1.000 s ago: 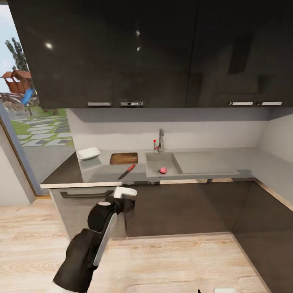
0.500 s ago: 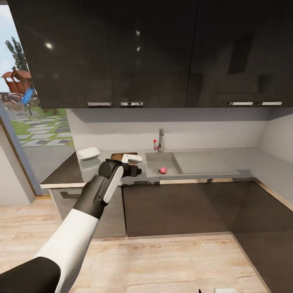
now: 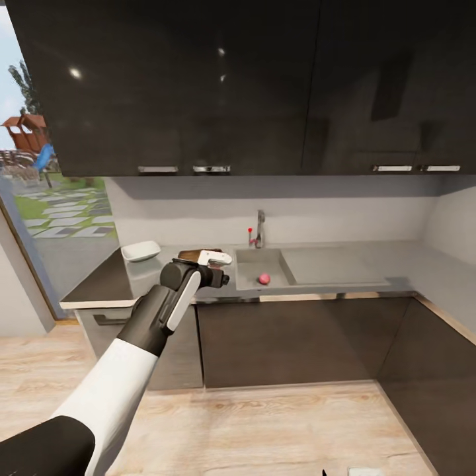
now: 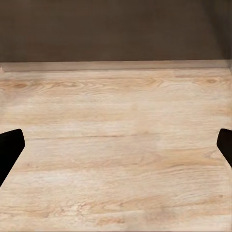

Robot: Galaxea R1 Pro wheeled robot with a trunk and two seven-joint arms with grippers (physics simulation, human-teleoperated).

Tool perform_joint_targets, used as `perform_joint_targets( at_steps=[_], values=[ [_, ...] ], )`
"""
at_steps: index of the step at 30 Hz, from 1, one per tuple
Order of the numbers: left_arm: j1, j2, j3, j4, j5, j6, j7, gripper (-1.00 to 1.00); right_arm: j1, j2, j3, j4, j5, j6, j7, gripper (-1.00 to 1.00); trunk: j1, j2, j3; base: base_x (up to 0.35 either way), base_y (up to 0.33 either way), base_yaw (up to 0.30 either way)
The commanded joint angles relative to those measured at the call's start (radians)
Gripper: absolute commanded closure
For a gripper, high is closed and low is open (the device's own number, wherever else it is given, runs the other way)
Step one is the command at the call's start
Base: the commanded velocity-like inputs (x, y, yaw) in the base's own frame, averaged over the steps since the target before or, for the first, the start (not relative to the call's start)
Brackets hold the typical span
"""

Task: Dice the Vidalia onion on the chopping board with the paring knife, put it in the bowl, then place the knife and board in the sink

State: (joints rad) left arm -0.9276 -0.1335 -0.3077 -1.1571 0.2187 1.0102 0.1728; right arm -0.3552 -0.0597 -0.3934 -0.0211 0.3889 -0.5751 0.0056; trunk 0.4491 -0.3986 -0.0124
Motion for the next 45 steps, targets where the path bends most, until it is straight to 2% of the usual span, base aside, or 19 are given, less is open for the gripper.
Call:
perform_joint_targets(
  at_steps=[1, 4, 17, 26, 45],
  values=[
    [-0.001, -0.001, -0.003, 0.001, 0.011, 0.003, 0.011, -1.0, -0.001, 0.0, -0.008, 0.001, 0.008, -0.003, 0.001, -1.0, 0.001, -0.001, -0.001, 0.241, -0.168, 0.0],
    [-0.001, -0.002, -0.02, 0.003, 0.011, 0.001, 0.011, -1.0, -0.001, 0.0, -0.008, 0.001, 0.008, -0.003, 0.001, -1.0, 0.001, -0.001, -0.001, 0.248, -0.218, 0.0],
    [-0.002, -0.006, -0.039, 0.007, 0.01, -0.002, 0.016, -1.0, -0.001, 0.001, -0.008, 0.003, 0.008, -0.003, 0.001, -1.0, 0.001, -0.001, -0.001, 0.167, -0.283, 0.0],
    [-0.002, -0.006, -0.039, 0.028, 0.008, -0.004, 0.017, -1.0, -0.001, 0.002, -0.007, 0.003, 0.008, -0.003, -0.001, -1.0, 0.001, -0.001, -0.001, 0.068, -0.324, 0.0],
    [-0.002, -0.003, -0.032, 0.108, 0.008, -0.009, 0.015, -1.0, -0.001, 0.003, -0.007, 0.003, 0.008, -0.003, -0.001, -1.0, 0.001, -0.001, -0.001, 0.213, -0.266, 0.096]
  ],
)
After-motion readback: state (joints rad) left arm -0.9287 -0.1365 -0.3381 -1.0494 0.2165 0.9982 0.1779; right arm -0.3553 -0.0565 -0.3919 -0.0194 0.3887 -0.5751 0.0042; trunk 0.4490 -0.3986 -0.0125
